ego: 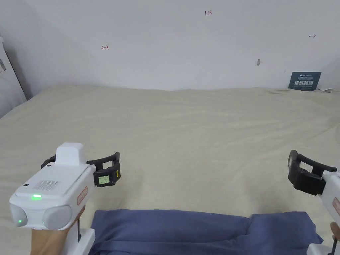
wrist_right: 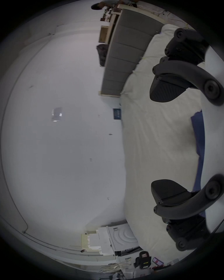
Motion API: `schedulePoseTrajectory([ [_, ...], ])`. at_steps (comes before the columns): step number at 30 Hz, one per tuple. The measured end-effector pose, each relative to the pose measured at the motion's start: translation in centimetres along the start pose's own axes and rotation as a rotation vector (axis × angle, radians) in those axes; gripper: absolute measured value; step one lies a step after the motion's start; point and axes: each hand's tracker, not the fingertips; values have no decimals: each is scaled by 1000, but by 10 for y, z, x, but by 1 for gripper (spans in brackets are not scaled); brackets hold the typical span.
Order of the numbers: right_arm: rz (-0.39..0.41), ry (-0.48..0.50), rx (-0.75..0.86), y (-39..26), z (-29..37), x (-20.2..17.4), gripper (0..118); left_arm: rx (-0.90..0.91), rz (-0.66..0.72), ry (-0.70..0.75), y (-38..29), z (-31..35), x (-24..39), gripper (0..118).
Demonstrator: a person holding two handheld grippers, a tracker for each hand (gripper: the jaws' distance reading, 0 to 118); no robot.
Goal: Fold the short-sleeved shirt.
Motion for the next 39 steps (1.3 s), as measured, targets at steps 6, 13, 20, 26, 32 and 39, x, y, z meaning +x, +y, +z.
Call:
schedulePoseTrajectory([
  [6, 47, -40, 108, -8, 5, -14, 87, 129, -88, 1, -2, 9, 27, 99],
  [13, 29, -33, 131, -12, 9, -25, 3, 145, -91, -32, -10, 8, 42, 14],
  [20, 59, -26, 154, -13, 13, -26, 1, 123, -36, -54, -7, 5, 39, 0],
  [26, 63, -20, 149, -10, 13, -27, 1, 88, -9, -77, -4, 2, 29, 0],
  [32, 68, -16, 133, -9, 11, -27, 1, -122, 159, -184, -8, -17, -14, 0],
  [39, 77, -16, 108, -9, 2, -31, 1, -436, 303, -275, -41, -51, -82, 0],
])
